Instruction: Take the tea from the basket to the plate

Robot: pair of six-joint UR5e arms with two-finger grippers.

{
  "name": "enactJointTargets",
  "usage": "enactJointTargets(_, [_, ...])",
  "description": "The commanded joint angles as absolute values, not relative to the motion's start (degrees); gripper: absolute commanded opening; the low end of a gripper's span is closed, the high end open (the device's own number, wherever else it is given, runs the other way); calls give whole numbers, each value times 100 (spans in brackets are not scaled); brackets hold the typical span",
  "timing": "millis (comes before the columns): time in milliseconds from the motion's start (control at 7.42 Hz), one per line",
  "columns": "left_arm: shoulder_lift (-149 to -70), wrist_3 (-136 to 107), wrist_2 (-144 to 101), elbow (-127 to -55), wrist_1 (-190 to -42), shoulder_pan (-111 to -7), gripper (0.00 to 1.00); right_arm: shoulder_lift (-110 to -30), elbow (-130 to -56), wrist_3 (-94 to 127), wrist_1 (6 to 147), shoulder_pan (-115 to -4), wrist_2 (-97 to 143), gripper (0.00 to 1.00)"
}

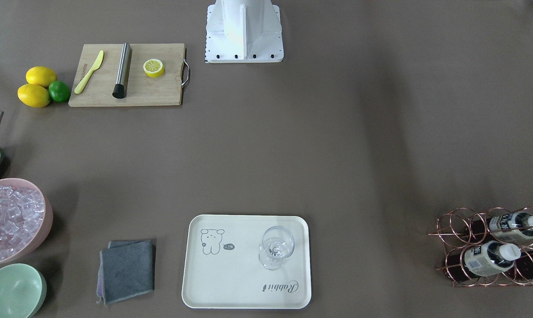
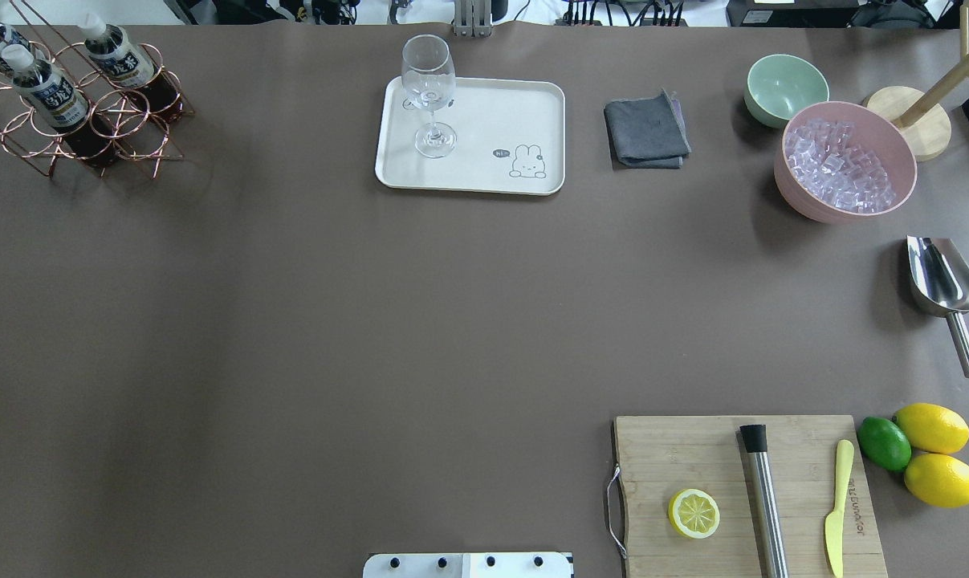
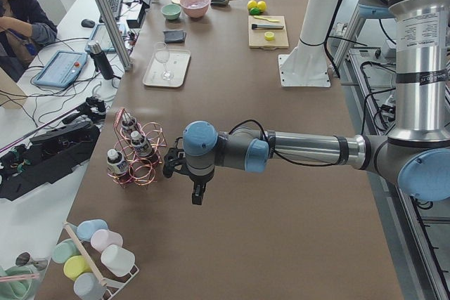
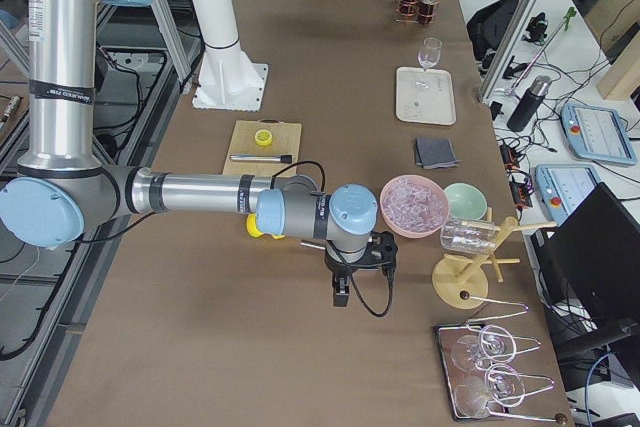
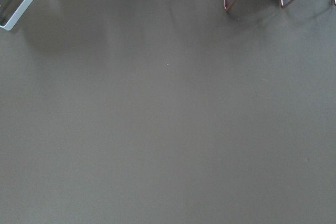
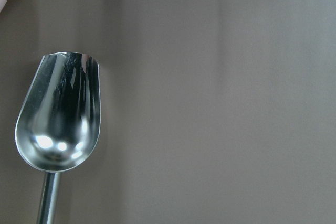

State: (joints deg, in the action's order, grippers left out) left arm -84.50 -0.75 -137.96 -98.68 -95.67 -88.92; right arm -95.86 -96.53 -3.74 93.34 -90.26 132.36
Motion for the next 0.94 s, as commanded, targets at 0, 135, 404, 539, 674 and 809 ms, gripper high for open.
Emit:
enactJointTargets(0, [-8674,-62,-13799,-9879,-9554,-8868,98,-9589,-9650,-352,9334,-9026,13236,100])
enactJointTargets(135, [-8805,278,-13790,-9905,-9554,-8859,98,-9580,-9650,-352,9334,-9026,13236,100])
enactJointTargets(404, [-9217,1506,-13790,-9862,-9545,-8859,98,-9580,-9650,-352,9334,-9026,13236,100])
enactJointTargets(539, [-9550,2295,-13781,-9792,-9536,-8859,98,-9580,-9650,-352,9334,-9026,13236,100])
enactJointTargets(674, [-9884,3190,-13712,-9669,-9501,-8851,98,-9580,-9650,-352,9334,-9026,13236,100])
enactJointTargets(809, [-10305,3887,-13702,-9494,-9362,-8851,98,-9589,-9650,-352,9334,-9026,13236,100])
